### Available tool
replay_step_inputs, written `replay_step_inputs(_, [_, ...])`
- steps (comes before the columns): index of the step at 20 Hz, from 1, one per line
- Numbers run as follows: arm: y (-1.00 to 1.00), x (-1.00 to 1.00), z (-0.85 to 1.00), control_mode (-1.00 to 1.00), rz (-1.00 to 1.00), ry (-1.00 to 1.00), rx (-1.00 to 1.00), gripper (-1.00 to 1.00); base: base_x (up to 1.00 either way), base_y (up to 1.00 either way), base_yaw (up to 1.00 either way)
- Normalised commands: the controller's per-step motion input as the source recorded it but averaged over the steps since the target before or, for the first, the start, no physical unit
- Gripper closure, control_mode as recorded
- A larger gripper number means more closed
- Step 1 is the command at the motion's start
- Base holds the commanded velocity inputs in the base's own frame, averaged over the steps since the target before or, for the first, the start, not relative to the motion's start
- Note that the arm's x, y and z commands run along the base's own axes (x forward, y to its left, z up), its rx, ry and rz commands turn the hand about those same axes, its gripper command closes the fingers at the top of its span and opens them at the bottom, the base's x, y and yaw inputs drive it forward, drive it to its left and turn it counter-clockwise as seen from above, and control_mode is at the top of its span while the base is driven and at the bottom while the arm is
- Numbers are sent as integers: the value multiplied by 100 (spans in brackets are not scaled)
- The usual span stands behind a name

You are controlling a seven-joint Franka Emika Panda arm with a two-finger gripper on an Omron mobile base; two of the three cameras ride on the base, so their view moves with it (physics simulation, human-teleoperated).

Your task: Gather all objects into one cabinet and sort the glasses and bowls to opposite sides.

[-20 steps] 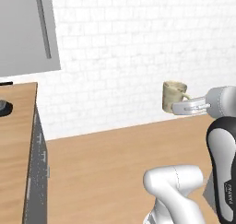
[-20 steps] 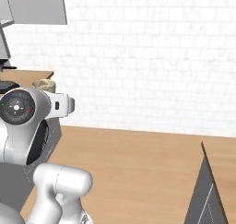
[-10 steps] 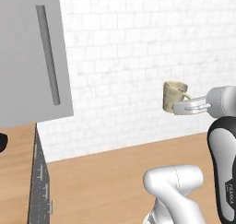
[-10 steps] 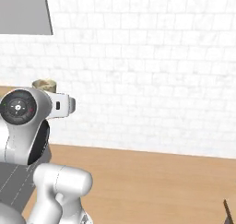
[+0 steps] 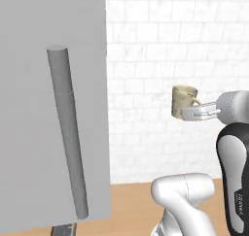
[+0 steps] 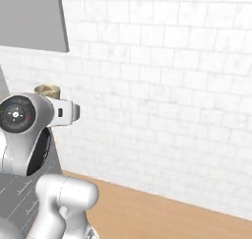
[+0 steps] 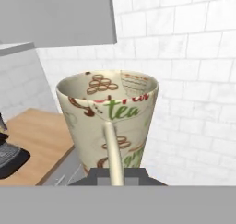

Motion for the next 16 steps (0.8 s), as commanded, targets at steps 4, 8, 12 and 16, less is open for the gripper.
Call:
replay_step_inputs(4, [0,0,0,100,0,0,0,100,62,0,71])
replay_step_inputs(8, [0,0,0,100,0,0,0,100,0,1,90])
replay_step_inputs(12, [0,0,0,100,0,0,0,100,0,3,94])
replay_step_inputs(16, [0,0,0,100,0,0,0,100,-10,25,92])
